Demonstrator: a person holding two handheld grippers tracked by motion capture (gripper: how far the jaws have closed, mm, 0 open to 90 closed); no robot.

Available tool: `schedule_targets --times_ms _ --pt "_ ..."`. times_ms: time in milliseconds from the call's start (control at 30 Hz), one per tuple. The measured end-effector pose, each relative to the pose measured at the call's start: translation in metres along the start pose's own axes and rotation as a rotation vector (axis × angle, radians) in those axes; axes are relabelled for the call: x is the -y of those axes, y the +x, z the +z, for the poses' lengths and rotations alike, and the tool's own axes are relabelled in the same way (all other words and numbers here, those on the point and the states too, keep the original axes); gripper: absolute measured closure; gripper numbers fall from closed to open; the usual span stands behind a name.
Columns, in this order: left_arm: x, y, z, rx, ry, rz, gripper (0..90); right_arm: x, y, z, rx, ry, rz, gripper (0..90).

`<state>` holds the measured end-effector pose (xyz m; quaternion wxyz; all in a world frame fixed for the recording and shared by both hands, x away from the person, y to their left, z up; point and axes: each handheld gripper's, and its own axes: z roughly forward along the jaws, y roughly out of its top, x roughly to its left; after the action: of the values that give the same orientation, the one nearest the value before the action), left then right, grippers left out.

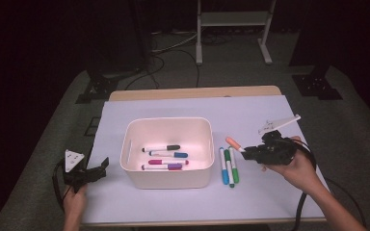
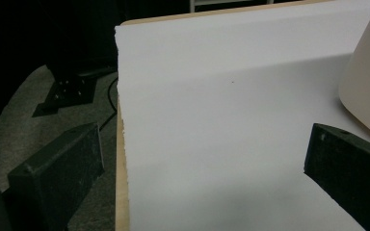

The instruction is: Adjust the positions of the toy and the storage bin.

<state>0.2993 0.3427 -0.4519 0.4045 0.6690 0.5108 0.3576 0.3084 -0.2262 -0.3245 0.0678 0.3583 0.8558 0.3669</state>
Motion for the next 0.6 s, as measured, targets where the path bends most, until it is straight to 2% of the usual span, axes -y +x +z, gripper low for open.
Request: schedule_targets --times_ms 133,300,600 --pt "0.000 0.000 0.000 0.000 0.000 0.000 0.0 -0.021 0.014 -0.007 -0.013 -0.002 -0.048 76.0" --pt "0.000 0.000 0.000 0.002 -0.004 -0.005 0.0 -0.046 0.030 -0.008 -0.045 0.000 -0.097 76.0" --pt "0.000 0.001 0.000 0.005 -0.004 -0.007 0.0 -0.083 0.056 0.005 -0.100 0.027 -0.178 76.0"
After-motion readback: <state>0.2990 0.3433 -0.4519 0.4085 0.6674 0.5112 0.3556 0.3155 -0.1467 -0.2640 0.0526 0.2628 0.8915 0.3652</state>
